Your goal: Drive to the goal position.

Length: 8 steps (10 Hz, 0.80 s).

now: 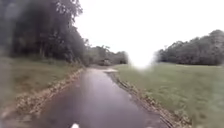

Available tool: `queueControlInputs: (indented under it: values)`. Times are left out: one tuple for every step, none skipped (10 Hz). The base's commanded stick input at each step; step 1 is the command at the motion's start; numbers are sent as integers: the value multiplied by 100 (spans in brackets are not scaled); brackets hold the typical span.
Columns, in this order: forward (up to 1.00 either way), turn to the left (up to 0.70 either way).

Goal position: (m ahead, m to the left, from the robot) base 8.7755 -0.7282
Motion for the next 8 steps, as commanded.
queueControlInputs:
  values:
    - [50, 0]
    - [50, 0]
    - [50, 0]
    - [50, 0]
    - [50, 0]
    - [50, 0]
    - [50, 0]
    - [50, 0]
